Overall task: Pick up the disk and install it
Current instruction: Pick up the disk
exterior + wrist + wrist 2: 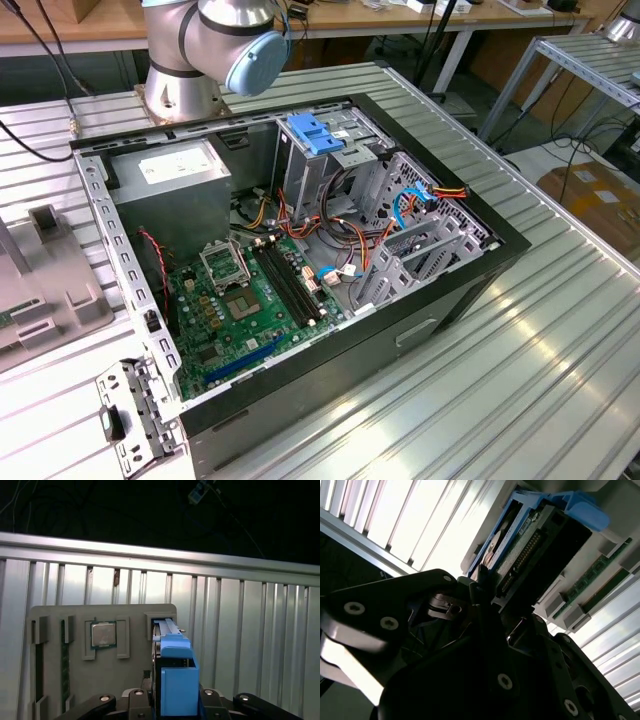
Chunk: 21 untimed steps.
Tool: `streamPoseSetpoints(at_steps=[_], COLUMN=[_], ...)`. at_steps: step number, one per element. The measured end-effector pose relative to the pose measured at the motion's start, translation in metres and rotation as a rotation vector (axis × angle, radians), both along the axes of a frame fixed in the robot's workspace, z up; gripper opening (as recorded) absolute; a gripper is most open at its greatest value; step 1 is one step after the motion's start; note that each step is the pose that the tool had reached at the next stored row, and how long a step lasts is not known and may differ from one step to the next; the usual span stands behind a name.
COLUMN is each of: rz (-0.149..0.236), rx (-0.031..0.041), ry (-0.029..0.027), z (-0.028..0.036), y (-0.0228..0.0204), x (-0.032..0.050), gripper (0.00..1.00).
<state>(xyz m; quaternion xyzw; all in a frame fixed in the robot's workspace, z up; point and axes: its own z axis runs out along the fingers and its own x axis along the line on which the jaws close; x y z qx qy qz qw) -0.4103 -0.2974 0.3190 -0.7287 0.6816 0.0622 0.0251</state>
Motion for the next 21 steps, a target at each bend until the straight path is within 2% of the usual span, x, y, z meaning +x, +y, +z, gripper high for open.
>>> streamPoseSetpoints(at_steps=[13, 21], rz=[0.000, 0.000], rx=[0.0000, 0.0000], ry=[0.0001, 0.0000], z=[0.0146, 0.0262], y=[0.0000, 0.0000], x=[0.0000, 0.0000], gripper=[0.36, 0.36])
